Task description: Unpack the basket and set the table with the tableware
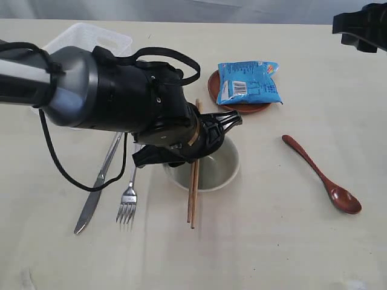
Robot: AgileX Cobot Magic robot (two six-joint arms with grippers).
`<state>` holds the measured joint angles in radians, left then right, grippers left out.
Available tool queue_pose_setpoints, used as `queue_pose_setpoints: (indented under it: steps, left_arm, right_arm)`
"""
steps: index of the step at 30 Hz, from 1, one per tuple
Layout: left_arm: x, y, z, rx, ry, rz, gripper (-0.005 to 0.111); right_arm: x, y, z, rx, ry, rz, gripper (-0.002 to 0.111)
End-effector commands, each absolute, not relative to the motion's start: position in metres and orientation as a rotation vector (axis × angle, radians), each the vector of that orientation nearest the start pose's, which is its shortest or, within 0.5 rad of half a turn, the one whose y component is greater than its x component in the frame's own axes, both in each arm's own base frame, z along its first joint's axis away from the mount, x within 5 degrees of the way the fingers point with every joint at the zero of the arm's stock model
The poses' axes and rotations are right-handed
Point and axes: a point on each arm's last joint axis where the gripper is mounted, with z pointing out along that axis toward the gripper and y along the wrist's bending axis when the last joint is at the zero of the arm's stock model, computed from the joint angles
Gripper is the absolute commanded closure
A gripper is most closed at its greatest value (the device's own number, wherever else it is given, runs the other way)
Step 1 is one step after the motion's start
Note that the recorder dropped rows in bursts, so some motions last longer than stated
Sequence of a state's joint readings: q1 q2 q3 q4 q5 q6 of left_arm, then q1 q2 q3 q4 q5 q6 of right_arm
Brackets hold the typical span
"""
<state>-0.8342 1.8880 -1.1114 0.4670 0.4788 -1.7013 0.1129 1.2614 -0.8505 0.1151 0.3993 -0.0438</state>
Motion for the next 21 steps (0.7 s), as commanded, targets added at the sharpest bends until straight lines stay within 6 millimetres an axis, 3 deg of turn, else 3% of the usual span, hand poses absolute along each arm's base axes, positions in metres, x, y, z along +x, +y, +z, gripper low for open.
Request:
queue_pose_setpoints:
  steps: [1,7,21]
  left_arm:
    - [0.265,-0.263,0.158,-0.600,2.629,-0.389,0.066]
    - [0.265,-0.263,0.160,-0.416,2.647,-0.356,0.029]
    - [0.258,-0.253,0.205,-0.163,2.584,-0.345,0.028]
  right_arm:
    - [0.260,0.032,0.287,-0.083,2.288,0.133,0.064]
    - [0.260,0.032,0.287,-0.091,2.288,0.128,0.064]
    - [0.260,0.032,0.286,-0.104,2.289,0.122,0.064]
